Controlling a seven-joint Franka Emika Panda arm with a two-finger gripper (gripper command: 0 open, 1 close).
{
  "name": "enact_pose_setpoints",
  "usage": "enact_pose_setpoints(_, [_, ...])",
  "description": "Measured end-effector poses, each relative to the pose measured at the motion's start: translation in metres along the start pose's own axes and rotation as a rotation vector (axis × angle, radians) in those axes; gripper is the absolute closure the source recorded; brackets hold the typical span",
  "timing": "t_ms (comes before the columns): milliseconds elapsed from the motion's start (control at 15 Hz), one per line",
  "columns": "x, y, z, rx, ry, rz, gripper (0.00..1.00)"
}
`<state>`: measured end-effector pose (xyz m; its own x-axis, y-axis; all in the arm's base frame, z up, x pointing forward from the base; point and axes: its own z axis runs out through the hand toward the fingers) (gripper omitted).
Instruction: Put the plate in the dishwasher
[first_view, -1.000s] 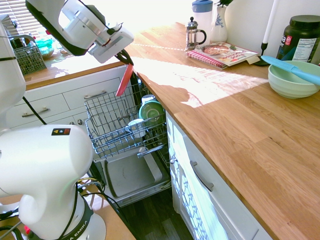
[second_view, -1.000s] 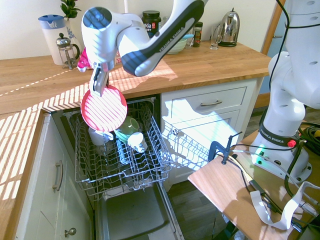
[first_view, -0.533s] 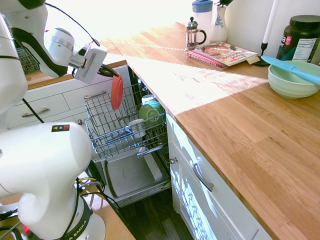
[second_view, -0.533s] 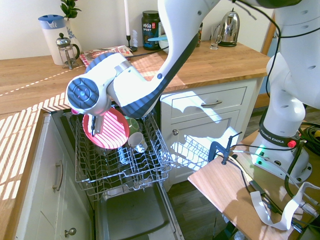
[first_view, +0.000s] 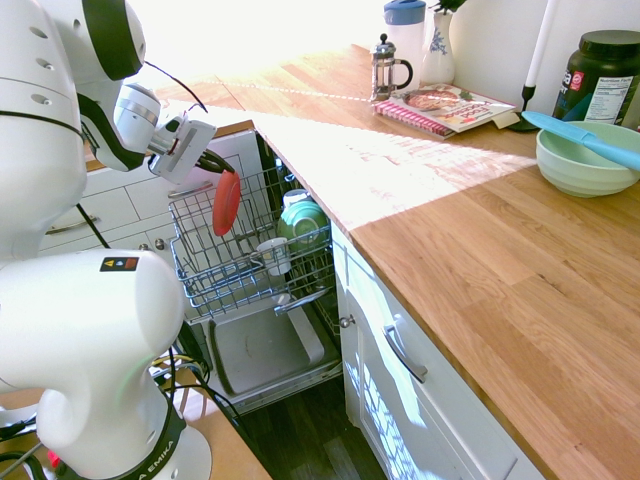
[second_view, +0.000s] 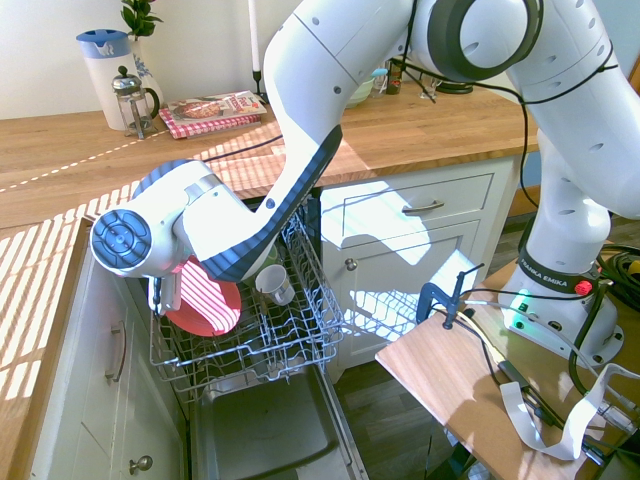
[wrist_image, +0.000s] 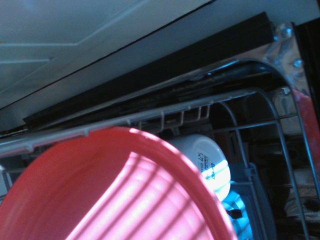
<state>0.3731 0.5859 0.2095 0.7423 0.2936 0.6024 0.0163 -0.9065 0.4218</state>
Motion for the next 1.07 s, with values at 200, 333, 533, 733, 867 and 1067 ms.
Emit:
enact_pose_setpoints(200, [0.004, -0.004, -0.006, 0.055, -0.079, -0.052, 0.0])
enact_pose_setpoints(333, [0.009, -0.005, -0.008, 0.097, -0.123, -0.071, 0.0])
enact_pose_setpoints(533, [0.012, -0.004, -0.007, 0.156, -0.208, -0.073, 0.0])
enact_pose_setpoints(733, [-0.011, -0.005, 0.004, 0.224, -0.386, -0.072, 0.0])
enact_pose_setpoints(867, [-0.003, 0.002, 0.005, 0.268, -0.442, -0.056, 0.0])
enact_pose_setpoints(1067, [0.02, 0.026, -0.001, 0.323, -0.464, -0.017, 0.0])
